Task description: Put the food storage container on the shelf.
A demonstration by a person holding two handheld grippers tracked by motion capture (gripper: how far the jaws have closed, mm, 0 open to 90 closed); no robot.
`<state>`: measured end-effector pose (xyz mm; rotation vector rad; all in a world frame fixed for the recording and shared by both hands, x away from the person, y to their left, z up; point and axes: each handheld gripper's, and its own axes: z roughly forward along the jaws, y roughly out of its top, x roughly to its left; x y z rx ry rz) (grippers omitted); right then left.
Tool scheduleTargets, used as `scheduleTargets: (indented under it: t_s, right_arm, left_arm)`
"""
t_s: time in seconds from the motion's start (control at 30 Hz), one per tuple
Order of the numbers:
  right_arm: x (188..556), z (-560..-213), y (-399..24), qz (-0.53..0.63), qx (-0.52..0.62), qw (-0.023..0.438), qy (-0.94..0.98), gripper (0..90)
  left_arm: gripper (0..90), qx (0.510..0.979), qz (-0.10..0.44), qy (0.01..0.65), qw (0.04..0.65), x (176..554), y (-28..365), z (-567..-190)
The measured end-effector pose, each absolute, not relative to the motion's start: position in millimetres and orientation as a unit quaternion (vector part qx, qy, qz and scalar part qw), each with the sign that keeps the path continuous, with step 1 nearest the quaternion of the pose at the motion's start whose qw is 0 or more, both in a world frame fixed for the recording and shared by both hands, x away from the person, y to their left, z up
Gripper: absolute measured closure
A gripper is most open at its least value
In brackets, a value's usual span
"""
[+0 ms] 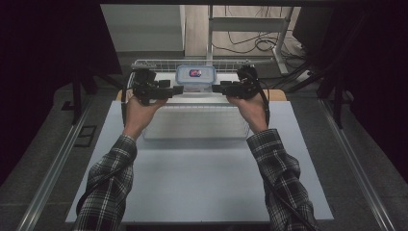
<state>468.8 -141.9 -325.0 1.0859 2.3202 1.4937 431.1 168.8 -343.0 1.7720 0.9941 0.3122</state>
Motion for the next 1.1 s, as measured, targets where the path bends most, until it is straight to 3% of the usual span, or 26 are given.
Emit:
scheduleTargets:
  t_s: [0.33, 1.1]
  right_arm:
    - [450.9, -333.8, -139.8, 0.494, 0.338, 0.115, 0.793, 27.5]
    - [401.9, -350.4, -139.7, 0.483, 0.29, 0.143, 0.814, 9.1]
  left_arm:
    - [8.0, 0.755, 0.156, 0.392, 0.502, 408.5, 164.9, -358.6]
    - [1.6, 0.774, 0.158, 0.363, 0.495, 357.3, 161.3, -383.9]
